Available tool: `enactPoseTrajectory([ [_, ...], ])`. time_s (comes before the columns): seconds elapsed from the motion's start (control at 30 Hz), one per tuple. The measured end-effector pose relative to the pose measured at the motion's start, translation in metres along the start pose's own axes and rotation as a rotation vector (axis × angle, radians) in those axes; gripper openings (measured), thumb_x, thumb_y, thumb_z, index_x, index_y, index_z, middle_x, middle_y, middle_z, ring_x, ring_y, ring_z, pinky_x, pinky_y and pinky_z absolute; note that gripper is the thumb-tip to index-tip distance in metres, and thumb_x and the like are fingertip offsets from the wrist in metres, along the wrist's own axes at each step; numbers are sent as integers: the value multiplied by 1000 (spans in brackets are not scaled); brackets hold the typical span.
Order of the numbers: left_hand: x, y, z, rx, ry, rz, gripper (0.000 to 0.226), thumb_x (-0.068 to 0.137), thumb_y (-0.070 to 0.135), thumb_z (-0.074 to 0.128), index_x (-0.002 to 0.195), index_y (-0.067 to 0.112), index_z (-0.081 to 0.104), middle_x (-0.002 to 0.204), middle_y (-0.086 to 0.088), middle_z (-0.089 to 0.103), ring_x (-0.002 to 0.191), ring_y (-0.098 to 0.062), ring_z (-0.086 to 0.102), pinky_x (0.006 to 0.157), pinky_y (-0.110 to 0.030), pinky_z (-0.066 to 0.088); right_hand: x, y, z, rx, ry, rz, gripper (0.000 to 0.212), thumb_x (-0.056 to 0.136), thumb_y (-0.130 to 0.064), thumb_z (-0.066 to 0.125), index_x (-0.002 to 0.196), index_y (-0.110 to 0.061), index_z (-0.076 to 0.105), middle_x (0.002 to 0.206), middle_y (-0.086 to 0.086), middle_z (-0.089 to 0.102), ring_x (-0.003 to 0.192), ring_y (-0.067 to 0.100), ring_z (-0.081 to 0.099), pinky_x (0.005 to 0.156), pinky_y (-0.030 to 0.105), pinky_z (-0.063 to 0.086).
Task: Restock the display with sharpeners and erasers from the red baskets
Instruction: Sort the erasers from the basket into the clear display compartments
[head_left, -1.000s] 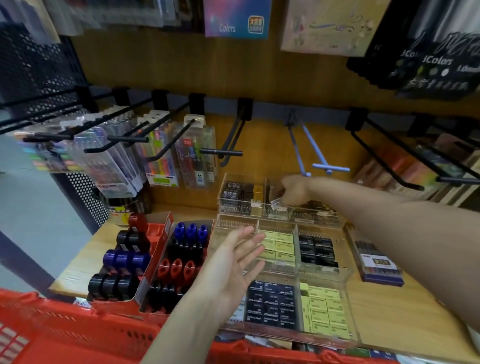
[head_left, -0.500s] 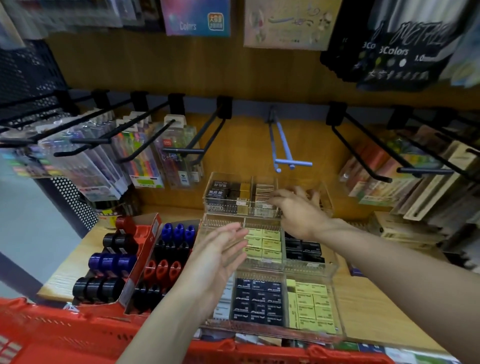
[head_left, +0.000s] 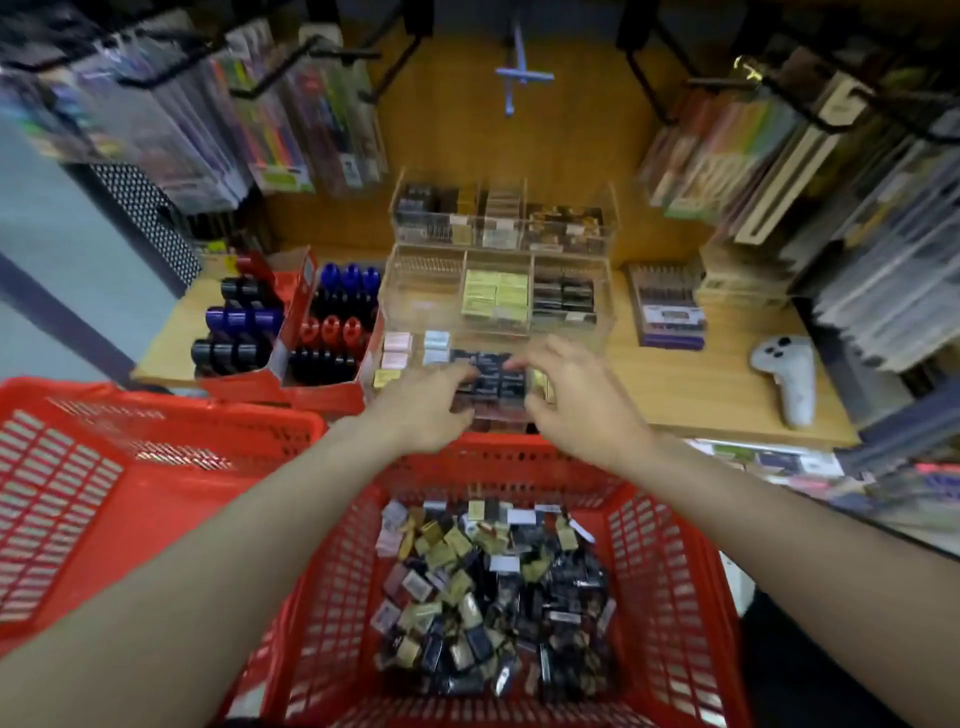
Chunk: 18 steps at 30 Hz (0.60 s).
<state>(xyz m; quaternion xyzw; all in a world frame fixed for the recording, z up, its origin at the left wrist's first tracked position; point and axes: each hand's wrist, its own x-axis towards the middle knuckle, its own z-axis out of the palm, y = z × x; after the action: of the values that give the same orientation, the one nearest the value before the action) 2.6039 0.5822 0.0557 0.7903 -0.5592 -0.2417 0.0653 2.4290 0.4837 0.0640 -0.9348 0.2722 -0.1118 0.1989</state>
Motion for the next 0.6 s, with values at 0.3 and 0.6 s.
enactPoseTrajectory([
  [0.3,-44,-10,62,357,-4,111,61,97,26,51,153,23,28,165,-8,-1,151,-29,7,120,-45,18,-111,37,52,98,-246,319,26,88,-12,58,110,-23,68,101,0,61,84,18,63,83,32,51],
  [0.6,-51,-32,207,75,-371,-21,53,96,18,58,145,20,37,146,-9,37,135,-32,38,107,-47,40,-148,78,153,93,-600,632,44,91,-15,63,133,-17,53,109,13,68,96,26,66,69,25,45],
])
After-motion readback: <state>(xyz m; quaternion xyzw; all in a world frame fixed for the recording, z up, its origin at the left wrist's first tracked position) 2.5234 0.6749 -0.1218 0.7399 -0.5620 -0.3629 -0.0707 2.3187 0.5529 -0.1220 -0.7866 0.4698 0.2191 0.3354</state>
